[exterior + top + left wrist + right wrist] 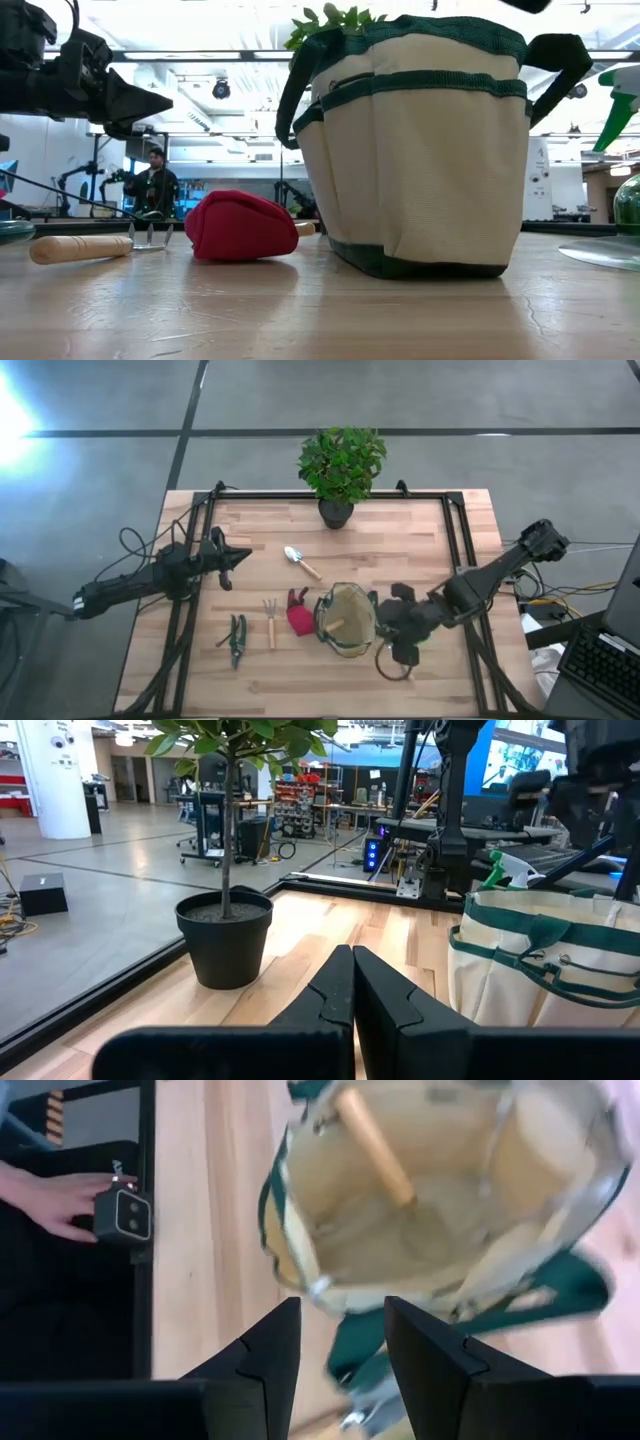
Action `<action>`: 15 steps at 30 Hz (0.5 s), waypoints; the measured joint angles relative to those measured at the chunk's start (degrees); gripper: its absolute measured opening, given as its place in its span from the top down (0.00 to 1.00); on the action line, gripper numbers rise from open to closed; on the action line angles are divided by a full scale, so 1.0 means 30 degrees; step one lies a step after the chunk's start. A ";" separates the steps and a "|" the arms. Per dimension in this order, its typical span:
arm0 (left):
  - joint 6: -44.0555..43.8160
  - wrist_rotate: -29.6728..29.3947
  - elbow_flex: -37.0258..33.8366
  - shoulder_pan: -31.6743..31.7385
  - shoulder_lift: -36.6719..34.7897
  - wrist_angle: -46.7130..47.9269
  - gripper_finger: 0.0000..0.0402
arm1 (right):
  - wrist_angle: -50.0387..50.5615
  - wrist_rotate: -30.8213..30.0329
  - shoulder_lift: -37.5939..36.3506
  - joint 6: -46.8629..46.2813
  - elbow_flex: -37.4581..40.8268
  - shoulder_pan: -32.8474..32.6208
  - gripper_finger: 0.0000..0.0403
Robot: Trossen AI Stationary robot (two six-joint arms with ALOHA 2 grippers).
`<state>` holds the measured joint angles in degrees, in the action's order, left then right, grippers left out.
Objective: Pick & Place Garden tools in Gardening bag
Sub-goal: Put the bottom brown trowel into the gardening bag
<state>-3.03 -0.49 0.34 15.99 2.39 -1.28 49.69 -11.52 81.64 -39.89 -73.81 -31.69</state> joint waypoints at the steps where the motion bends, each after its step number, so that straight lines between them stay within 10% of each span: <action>1: 0.0000 0.0000 0.0000 -0.0007 0.0000 -0.0001 0.99 | 0.0129 -0.0290 0.0085 -0.0769 0.0009 -0.0349 0.66; 15: 0.0000 0.0000 0.0000 -0.0007 0.0000 -0.0004 0.99 | 0.0560 -0.2227 0.2373 -1.1162 0.0039 -0.3631 0.66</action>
<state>-3.03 -0.49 0.34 15.97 2.39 -1.29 51.37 -18.20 88.76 -73.37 -73.69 -42.59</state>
